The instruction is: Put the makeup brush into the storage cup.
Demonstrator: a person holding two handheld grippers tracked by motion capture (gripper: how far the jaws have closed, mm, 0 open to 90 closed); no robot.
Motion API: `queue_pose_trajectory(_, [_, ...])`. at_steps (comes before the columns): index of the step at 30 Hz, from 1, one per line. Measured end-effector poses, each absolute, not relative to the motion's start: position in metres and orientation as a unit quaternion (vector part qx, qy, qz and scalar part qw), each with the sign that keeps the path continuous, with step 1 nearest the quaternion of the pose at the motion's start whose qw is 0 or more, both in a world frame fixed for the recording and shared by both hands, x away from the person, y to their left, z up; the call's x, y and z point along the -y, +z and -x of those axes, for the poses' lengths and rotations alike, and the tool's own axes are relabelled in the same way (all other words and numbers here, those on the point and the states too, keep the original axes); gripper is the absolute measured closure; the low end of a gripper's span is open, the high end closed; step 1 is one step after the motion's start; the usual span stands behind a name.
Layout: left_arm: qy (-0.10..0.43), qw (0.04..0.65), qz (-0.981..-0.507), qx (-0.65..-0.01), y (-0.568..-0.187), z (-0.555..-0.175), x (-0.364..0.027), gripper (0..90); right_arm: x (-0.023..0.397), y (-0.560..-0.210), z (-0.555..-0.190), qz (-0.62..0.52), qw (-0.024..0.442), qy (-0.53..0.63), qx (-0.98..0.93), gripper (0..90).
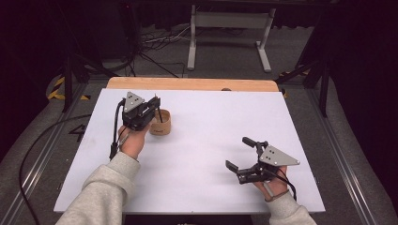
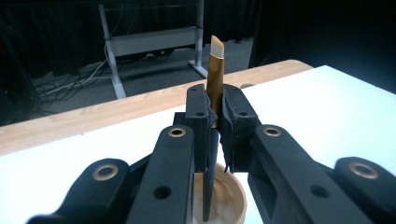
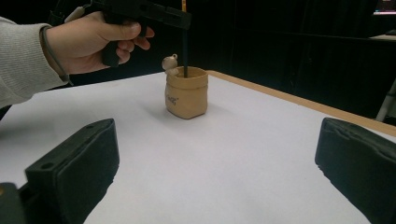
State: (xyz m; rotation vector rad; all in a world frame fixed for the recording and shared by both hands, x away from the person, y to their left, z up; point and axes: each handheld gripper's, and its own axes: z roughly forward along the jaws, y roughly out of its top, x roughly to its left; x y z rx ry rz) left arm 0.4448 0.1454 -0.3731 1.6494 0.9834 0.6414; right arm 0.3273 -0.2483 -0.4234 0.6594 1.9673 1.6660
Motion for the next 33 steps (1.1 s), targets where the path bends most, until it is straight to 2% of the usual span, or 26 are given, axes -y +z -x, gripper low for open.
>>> queue_pose_trajectory(5, [0.264,0.528,-0.695,-0.410,-0.375,-0.444,-0.145,80.0,0.249,-0.423,-0.327,-0.242,0.240,0.607,-0.718,0.1])
queue_pose_trajectory(11, [0.257,0.545,-0.689,-0.402,-0.375,-0.443,-0.149,48.0,0.249,-0.422,-0.328,-0.243,0.239,0.608,-0.717,0.1])
queue_pose_trajectory(12, [0.255,0.552,-0.686,-0.400,-0.374,-0.443,-0.152,48.0,0.249,-0.422,-0.328,-0.243,0.240,0.608,-0.717,0.1])
queue_pose_trajectory(13, [0.253,0.554,-0.686,-0.400,-0.373,-0.443,-0.154,38.7,0.249,-0.422,-0.328,-0.242,0.239,0.608,-0.717,0.1])
queue_pose_trajectory(15, [0.250,0.564,-0.677,-0.401,-0.371,-0.442,-0.159,28.6,0.249,-0.422,-0.328,-0.242,0.239,0.608,-0.717,0.1])
queue_pose_trajectory(19, [0.256,0.565,-0.677,-0.396,-0.367,-0.436,-0.169,17.8,0.249,-0.421,-0.329,-0.243,0.238,0.609,-0.716,0.1])
queue_pose_trajectory(30, [0.246,0.588,-0.672,-0.377,-0.358,-0.413,-0.192,12.4,0.250,-0.417,-0.333,-0.240,0.240,0.612,-0.714,0.0])
queue_pose_trajectory(33, [0.245,0.586,-0.679,-0.369,-0.356,-0.404,-0.197,6.7,0.255,-0.413,-0.334,-0.240,0.245,0.615,-0.710,0.0])
